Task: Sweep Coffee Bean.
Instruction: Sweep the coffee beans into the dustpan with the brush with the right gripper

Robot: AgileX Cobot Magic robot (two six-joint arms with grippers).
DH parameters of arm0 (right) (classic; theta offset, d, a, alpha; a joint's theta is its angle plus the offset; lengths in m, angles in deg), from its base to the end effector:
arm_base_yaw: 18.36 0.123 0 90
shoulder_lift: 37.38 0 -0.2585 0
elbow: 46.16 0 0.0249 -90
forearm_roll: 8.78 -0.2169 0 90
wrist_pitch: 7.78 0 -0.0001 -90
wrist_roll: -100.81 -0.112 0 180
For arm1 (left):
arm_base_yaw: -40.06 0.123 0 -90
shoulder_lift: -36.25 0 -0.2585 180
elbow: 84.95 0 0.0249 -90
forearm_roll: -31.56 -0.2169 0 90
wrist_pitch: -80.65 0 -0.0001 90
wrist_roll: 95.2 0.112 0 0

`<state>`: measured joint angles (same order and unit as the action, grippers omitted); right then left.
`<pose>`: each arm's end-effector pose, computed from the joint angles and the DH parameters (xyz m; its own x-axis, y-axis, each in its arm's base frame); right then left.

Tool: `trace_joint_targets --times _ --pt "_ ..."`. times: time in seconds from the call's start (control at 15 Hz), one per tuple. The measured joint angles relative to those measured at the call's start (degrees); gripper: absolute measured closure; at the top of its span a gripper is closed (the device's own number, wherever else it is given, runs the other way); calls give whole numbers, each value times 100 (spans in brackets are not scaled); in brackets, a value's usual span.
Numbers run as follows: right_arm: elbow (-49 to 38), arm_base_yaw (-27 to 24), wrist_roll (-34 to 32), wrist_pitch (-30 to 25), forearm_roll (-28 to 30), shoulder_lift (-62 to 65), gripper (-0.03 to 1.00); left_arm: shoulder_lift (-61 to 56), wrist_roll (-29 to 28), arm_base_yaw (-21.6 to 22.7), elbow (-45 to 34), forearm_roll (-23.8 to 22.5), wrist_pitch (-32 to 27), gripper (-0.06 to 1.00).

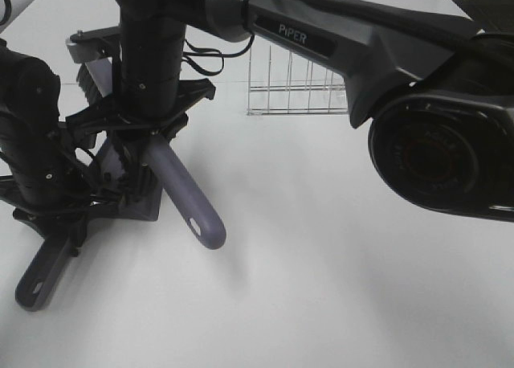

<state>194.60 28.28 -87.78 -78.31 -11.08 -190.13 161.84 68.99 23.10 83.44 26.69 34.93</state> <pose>0.3272 0.3526 0.1519 -0.7655 -0.5740 -0.2907 -0.6181 0.7815 0.0845 0.2990 -0.0841 0.0793 -0.9962 0.0796 0.0349 0.0819 0.9942 0.0698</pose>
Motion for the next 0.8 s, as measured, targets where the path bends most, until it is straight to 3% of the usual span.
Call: trace_joint_targets --times 0.13,0.27,0.53,0.8 --pt "52 0 -11 -11 859 138 65 0 6 0 0 0 0 60" --pt "52 -29 -11 -11 1094 252 65 0 6 0 0 0 0 60" --pt "-332 -424 -17 -6 1146 859 65 0 0 0 0 -11 -6 60" --pt "-1650 -688 -74 -11 1249 1455 65 -218 -29 29 0 -304 -23 60"
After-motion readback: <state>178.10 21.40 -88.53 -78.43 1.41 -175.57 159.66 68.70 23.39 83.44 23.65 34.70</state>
